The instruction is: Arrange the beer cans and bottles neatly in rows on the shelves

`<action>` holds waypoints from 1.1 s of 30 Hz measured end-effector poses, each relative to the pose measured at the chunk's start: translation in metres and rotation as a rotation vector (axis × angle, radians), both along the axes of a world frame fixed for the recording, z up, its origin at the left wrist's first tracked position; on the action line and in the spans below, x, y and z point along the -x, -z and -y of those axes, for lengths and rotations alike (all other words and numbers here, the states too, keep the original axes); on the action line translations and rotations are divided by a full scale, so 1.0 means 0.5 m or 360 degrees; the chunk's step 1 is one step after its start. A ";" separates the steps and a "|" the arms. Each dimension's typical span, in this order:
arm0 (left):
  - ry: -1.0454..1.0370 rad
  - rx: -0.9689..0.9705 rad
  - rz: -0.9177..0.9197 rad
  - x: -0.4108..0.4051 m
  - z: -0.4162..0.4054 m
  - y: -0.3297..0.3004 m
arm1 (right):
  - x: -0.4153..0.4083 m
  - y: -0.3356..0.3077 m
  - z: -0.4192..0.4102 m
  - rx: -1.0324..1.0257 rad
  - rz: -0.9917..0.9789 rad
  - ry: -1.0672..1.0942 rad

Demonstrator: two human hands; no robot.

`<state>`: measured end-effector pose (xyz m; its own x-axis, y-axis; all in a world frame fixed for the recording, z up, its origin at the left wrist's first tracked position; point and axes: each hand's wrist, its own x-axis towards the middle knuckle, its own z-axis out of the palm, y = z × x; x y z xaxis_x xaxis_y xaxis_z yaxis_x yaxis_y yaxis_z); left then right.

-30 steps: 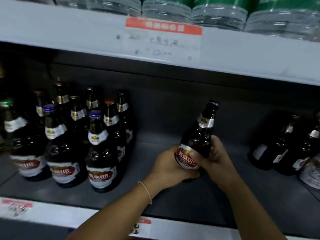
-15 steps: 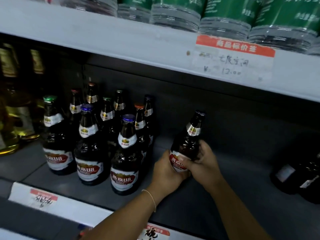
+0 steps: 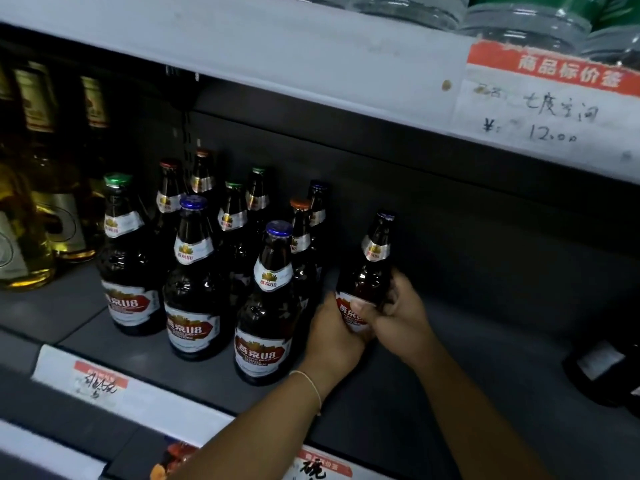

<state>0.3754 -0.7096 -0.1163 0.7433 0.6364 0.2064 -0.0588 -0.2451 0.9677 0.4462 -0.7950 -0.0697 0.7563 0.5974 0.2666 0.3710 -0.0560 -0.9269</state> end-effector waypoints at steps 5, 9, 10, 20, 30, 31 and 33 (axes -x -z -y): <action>-0.0062 -0.0103 0.0001 0.006 0.000 0.002 | -0.016 0.003 -0.014 0.0007 0.0042 -0.0011; -0.0147 -0.0235 -0.0097 0.003 0.003 0.004 | -0.036 0.008 -0.028 0.0027 0.0101 0.0004; -0.0156 -0.0260 -0.0133 0.004 0.004 0.003 | -0.041 0.010 -0.031 0.0026 0.0104 0.0024; -0.0081 -0.0207 -0.0075 0.001 0.001 0.001 | -0.059 0.049 -0.039 -0.0020 0.0055 0.0110; -0.0061 -0.0167 -0.0125 0.003 0.005 -0.009 | -0.071 0.076 -0.038 -0.0019 -0.0004 0.0020; -0.0052 -0.0171 -0.0106 0.006 0.006 -0.012 | -0.070 0.080 -0.036 -0.0004 -0.0018 -0.0001; -0.0039 -0.0163 -0.0058 0.008 0.006 -0.015 | -0.068 0.087 -0.034 -0.0002 -0.0044 -0.0020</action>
<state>0.3715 -0.7124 -0.1089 0.7361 0.6313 0.2443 -0.0168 -0.3438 0.9389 0.4803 -0.7778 -0.1133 0.7557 0.6068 0.2464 0.3460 -0.0506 -0.9369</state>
